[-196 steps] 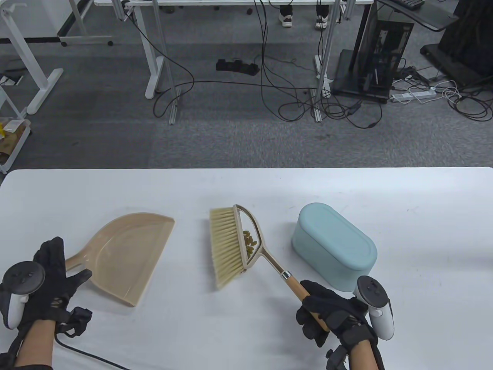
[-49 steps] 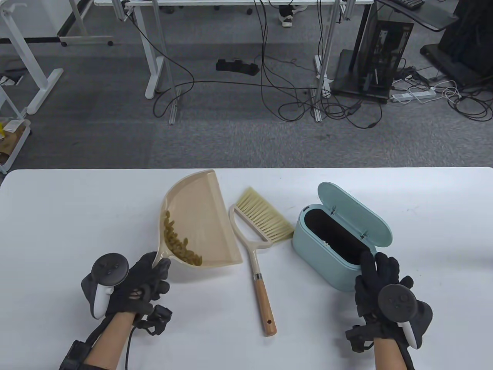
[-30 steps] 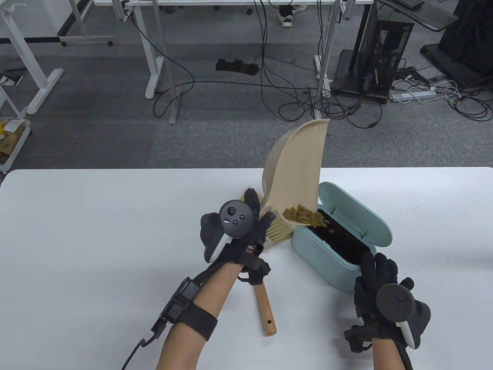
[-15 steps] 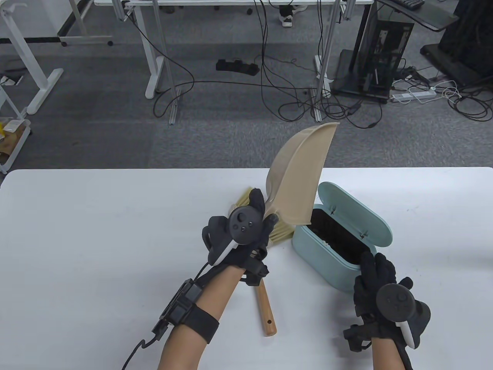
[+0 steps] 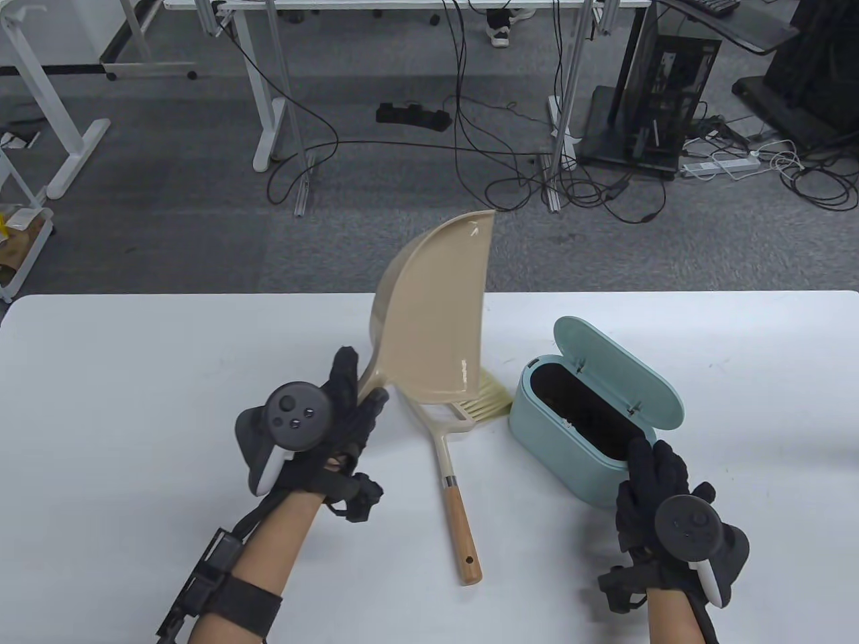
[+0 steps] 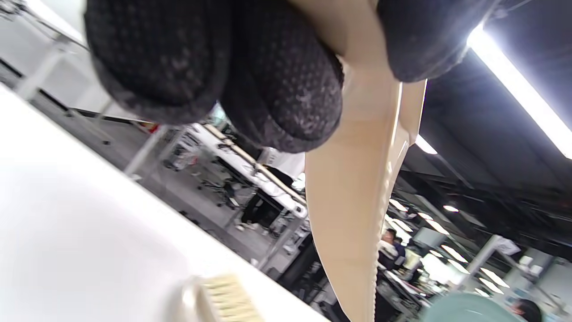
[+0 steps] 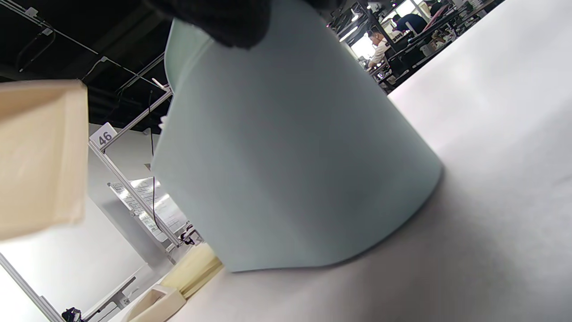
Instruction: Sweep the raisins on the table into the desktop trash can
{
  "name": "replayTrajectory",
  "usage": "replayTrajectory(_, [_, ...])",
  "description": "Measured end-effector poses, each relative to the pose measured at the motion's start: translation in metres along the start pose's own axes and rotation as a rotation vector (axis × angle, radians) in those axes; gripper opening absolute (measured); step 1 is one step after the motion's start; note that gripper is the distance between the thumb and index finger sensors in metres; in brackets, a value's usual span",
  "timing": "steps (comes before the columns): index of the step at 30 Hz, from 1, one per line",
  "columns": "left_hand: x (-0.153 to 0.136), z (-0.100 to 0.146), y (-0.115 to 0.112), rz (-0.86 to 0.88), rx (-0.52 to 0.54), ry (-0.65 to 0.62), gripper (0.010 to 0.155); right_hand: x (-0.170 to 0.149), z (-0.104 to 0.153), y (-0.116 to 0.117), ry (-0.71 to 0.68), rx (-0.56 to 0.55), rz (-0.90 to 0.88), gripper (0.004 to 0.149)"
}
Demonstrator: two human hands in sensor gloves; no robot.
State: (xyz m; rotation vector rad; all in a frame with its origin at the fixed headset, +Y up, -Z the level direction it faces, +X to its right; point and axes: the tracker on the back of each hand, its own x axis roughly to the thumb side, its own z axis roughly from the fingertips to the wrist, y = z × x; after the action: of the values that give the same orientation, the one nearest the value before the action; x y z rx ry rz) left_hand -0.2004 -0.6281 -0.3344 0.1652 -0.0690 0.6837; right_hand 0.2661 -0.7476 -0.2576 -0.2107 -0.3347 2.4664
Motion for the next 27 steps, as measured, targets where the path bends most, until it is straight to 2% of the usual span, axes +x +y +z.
replayTrajectory(3, [-0.055, 0.015, 0.006, 0.063, -0.029, 0.114, 0.072, -0.001, 0.000, -0.001, 0.008, 0.021, -0.011, 0.062])
replayTrajectory(7, [-0.110, 0.035, 0.003, 0.188, -0.072, 0.243, 0.075, -0.002, 0.000, -0.001, 0.013, 0.029, -0.027, 0.062])
replayTrajectory(14, [-0.179, 0.056, -0.005, 0.215, -0.197, 0.359, 0.078, -0.004, 0.000, -0.001, 0.013, 0.044, -0.050, 0.063])
replayTrajectory(18, [-0.198, 0.058, -0.010, 0.258, -0.252, 0.462, 0.065, -0.004, 0.000, -0.001, 0.013, 0.043, -0.042, 0.063])
replayTrajectory(20, [-0.205, 0.057, -0.010, 0.174, -0.278, 0.481, 0.064, -0.004, 0.000, -0.001, 0.015, 0.042, -0.043, 0.063])
replayTrajectory(27, [-0.213, 0.057, -0.014, 0.149, -0.299, 0.506, 0.065, -0.004, 0.001, -0.001, 0.015, 0.040, -0.045, 0.063])
